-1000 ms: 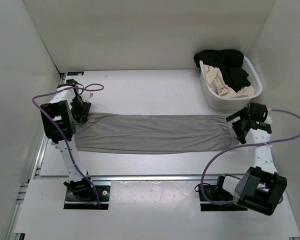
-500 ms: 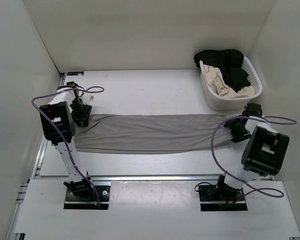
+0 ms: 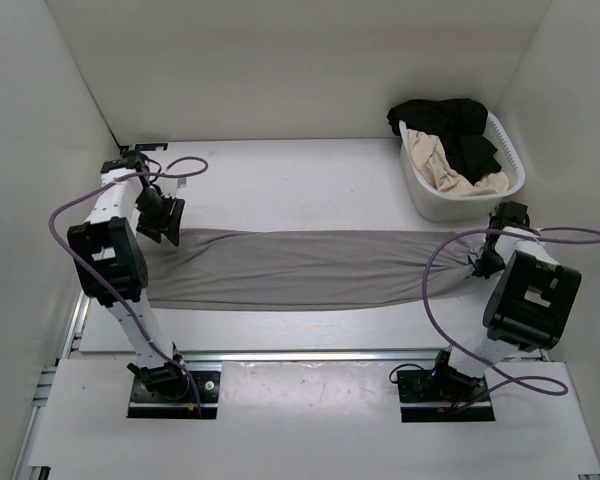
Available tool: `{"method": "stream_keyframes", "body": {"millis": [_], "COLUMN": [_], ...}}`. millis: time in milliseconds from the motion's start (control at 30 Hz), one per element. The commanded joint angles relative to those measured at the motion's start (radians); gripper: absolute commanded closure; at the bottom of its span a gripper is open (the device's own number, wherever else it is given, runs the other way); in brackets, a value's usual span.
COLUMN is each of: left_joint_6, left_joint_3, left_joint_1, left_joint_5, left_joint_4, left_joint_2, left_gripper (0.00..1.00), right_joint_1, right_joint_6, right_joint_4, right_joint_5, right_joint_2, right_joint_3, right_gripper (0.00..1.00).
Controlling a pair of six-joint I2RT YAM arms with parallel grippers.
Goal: Fold and stack the trousers
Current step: Fold the trousers
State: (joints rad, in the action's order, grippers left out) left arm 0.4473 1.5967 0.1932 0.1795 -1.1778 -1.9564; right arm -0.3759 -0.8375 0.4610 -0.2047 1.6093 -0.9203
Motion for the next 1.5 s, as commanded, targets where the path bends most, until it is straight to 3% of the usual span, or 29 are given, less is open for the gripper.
{"method": "stream_keyframes", "body": {"millis": [0,100,267,333,467,500,533,600,733,800,1000,1133,1267,1300,1333,1400,1467], "left_joint_6": [0.01,0.01,-0.01,-0.01,-0.021,-0.021,-0.021,-0.021,-0.009,0.001,0.021,0.021,0.021,0.021,0.021,0.021,0.011], "left_joint_3": [-0.013,-0.108,-0.19,-0.202,-0.225,-0.237,-0.238,-0.25,-0.25,-0.25,-0.271,-0.271,-0.215,-0.201,-0.189,-0.143,-0.113], "left_joint_1": [-0.008,-0.008,-0.008,-0.008,-0.027,-0.037,-0.037,-0.047,-0.047,-0.047,-0.057,-0.057,-0.057,-0.057,-0.057,-0.057,-0.057], "left_joint_5": [0.028,-0.06,-0.115,-0.115,-0.115,-0.115,-0.115,-0.115,-0.077,-0.077,-0.077,-0.065,-0.075,-0.075,-0.075,-0.084,-0.084], "left_joint_4": [-0.026,-0.002,0.059,0.087,0.109,0.109,0.118,0.132,0.132,0.132,0.168,0.168,0.168,0.168,0.168,0.155,0.144], "left_joint_2": [0.089,0.09,0.102,0.102,0.051,0.041,0.031,0.021,0.008,-0.001,-0.044,-0.053,-0.053,-0.044,-0.044,-0.033,-0.012], "left_gripper": [0.35,0.35,0.35,0.35,0.35,0.35,0.35,0.35,0.35,0.35,0.35,0.35,0.35,0.35,0.35,0.35,0.33], "right_joint_1": [0.0,0.087,0.467,0.676,1.009,1.131,1.187,1.317,1.431,1.465,1.523,1.562,1.595,1.609,1.623,1.637,1.669], "right_joint_6": [0.142,0.265,0.305,0.175,-0.151,-0.226,-0.374,-0.506,-0.704,-0.765,-0.83,-0.723,-0.582,-0.554,-0.49,-0.421,-0.341], "right_joint_4": [0.125,0.191,0.258,0.347,0.497,0.534,0.621,0.714,0.985,1.021,0.941,0.835,0.748,0.714,0.696,0.659,0.636], "right_joint_5": [-0.252,-0.398,-0.637,-0.768,-0.832,-0.846,-0.846,-0.858,-0.858,-0.848,-0.799,-0.728,-0.707,-0.707,-0.707,-0.707,-0.732], "right_joint_2": [-0.104,-0.204,-0.328,-0.325,-0.214,-0.13,-0.079,0.089,0.368,0.447,0.457,0.521,0.615,0.626,0.635,0.65,0.661], "right_joint_3": [-0.093,-0.149,-0.128,-0.127,-0.159,-0.184,-0.256,-0.354,-0.684,-0.838,-0.829,-0.807,-0.888,-0.906,-0.945,-0.983,-1.025], "right_gripper": [1.0,1.0,1.0,1.0,1.0,1.0,1.0,1.0,1.0,1.0,1.0,0.98,0.62,0.35,0.24,0.13,0.09]}}
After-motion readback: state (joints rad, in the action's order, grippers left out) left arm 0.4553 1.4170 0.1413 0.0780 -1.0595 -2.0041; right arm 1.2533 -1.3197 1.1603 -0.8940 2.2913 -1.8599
